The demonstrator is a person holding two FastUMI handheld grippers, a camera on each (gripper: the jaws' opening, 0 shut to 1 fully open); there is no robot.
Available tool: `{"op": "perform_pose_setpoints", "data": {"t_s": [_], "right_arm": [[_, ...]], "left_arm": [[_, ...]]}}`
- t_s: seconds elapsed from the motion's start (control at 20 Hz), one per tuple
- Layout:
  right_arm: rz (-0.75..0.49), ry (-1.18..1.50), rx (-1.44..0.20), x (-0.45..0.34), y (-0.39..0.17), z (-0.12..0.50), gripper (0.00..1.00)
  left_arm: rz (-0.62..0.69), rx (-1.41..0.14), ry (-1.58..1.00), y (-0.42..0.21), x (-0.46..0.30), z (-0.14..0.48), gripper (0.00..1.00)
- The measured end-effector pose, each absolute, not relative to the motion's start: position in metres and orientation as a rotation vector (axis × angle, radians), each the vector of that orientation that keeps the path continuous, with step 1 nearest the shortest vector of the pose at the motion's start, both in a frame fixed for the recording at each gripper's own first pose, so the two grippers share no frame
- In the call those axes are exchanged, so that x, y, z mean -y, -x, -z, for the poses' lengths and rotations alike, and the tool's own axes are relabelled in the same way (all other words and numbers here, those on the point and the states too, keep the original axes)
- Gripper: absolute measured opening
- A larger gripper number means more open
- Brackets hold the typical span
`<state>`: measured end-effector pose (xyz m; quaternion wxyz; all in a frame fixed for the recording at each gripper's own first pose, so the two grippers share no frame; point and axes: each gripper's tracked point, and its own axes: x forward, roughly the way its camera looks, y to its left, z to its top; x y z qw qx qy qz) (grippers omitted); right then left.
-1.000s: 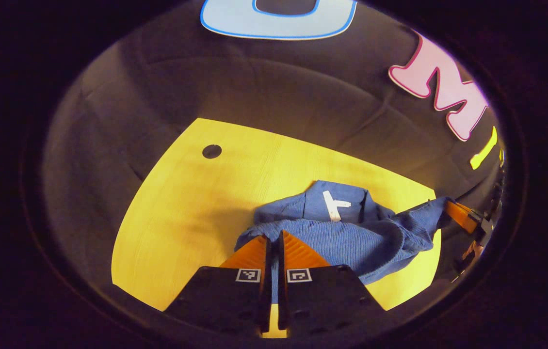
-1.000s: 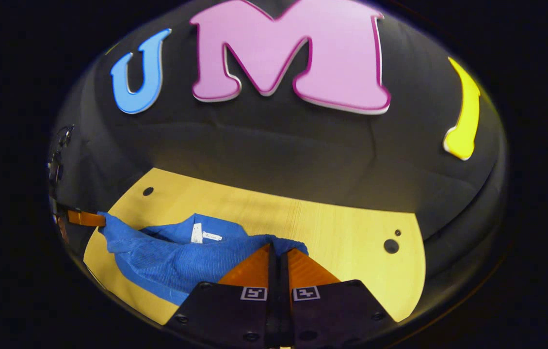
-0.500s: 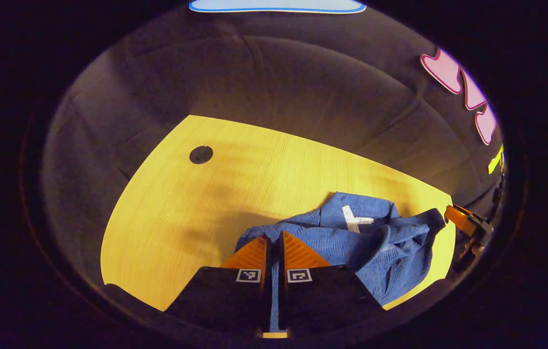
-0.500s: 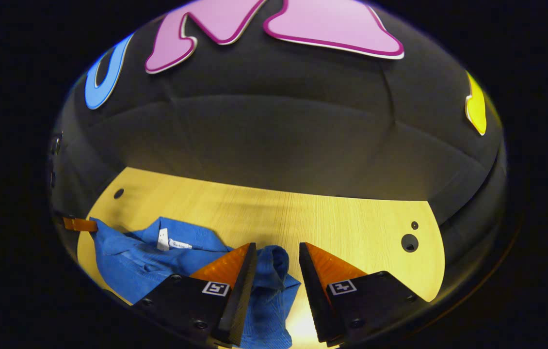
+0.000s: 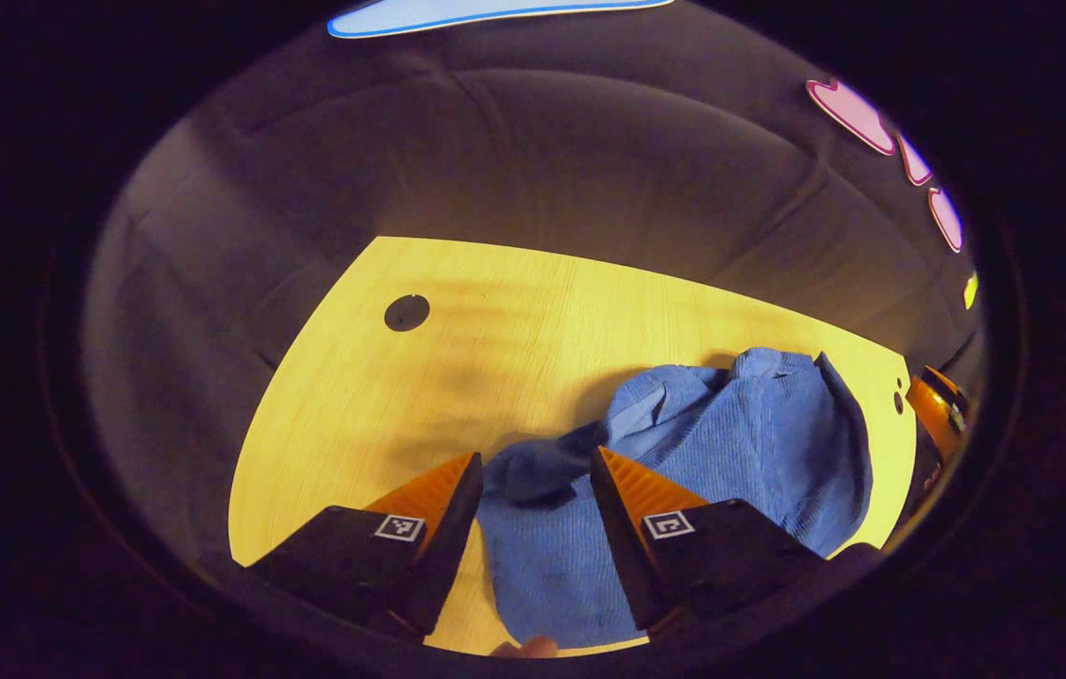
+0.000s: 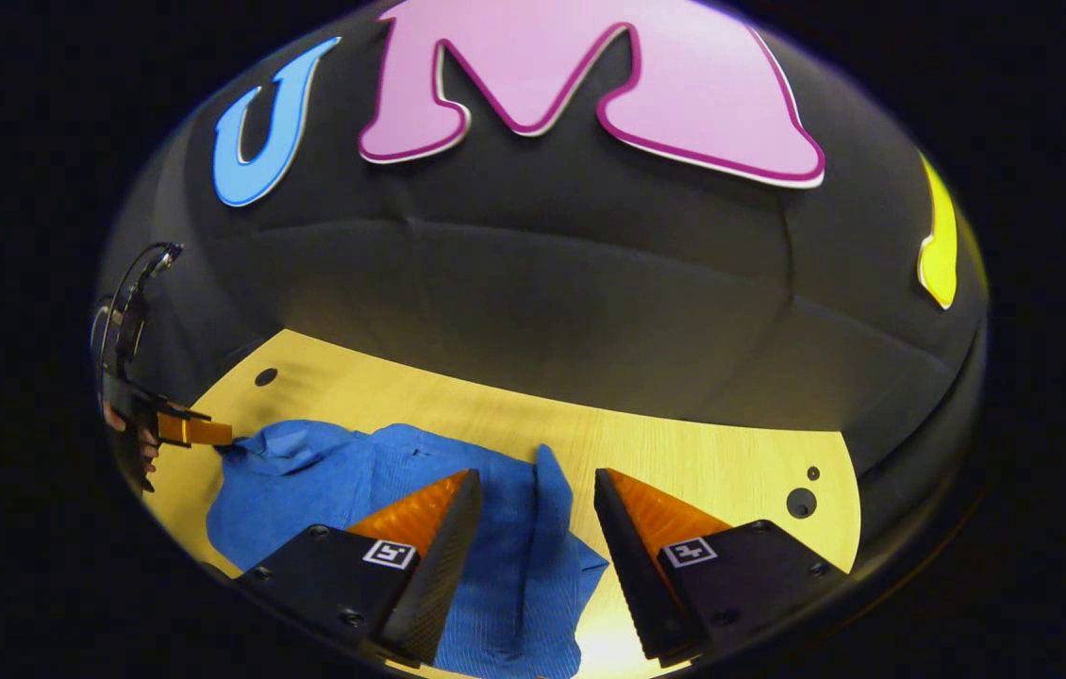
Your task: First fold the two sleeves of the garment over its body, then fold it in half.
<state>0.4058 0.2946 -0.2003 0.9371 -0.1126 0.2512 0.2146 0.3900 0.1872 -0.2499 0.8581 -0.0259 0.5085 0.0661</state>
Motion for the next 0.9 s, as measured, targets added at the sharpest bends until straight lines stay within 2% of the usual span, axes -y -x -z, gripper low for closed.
{"op": "perform_pose_setpoints", "data": {"t_s": [0.1,0.2,0.25,0.4,0.5,0.9], "right_arm": [[-0.462,0.246,-0.502,-0.297,-0.395,0.192,0.79],[-0.500,0.268,-0.474,-0.305,-0.376,0.180,0.81],[-0.516,0.271,-0.458,-0.309,-0.367,0.173,0.83],[-0.543,0.266,-0.398,-0.315,-0.341,0.147,0.91],[-0.518,0.215,-0.364,-0.312,-0.320,0.131,0.98],[-0.574,0.140,-0.212,-0.292,-0.216,0.069,0.98]], "left_arm": [[-0.132,-1.037,0.066,-0.384,-0.189,0.233,0.72],[-0.155,-0.983,0.071,-0.376,-0.192,0.215,0.85],[-0.155,-0.954,0.077,-0.369,-0.192,0.200,0.87],[-0.138,-0.848,0.087,-0.346,-0.179,0.165,0.86],[-0.118,-0.757,0.095,-0.325,-0.161,0.140,0.86],[-0.056,-0.453,0.063,-0.229,-0.055,0.066,0.86]]}}
